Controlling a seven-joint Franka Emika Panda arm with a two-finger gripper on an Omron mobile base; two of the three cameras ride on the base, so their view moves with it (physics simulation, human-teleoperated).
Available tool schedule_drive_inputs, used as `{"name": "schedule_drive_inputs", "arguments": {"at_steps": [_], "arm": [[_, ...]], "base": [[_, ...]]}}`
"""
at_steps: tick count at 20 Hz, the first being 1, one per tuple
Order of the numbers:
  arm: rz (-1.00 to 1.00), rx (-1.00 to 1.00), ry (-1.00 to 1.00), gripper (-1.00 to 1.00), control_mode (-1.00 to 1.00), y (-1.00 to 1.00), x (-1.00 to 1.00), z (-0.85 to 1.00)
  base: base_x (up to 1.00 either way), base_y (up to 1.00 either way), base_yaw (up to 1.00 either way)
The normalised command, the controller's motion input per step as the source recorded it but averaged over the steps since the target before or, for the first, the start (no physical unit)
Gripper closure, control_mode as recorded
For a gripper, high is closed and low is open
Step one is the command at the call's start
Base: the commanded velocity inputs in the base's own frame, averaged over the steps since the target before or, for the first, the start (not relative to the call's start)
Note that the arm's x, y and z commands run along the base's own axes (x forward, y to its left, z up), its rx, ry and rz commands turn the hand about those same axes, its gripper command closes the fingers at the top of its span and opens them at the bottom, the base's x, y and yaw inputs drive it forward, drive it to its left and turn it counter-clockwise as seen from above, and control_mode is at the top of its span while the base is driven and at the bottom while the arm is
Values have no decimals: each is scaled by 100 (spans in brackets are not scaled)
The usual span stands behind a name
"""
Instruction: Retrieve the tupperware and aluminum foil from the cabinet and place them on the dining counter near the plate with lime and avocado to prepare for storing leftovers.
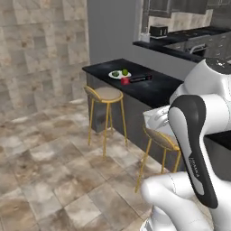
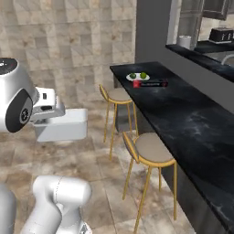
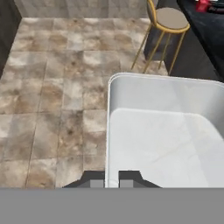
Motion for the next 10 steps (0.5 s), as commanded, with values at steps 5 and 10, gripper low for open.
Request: {"name": "schedule_drive_inputs", "arguments": {"at_steps": [5, 10], "arm": [[0, 0, 0, 100, 100, 0, 0, 0], [0, 0, 0, 100, 100, 0, 0, 0]], "base": [[100, 92, -43], [100, 100, -43]]}}
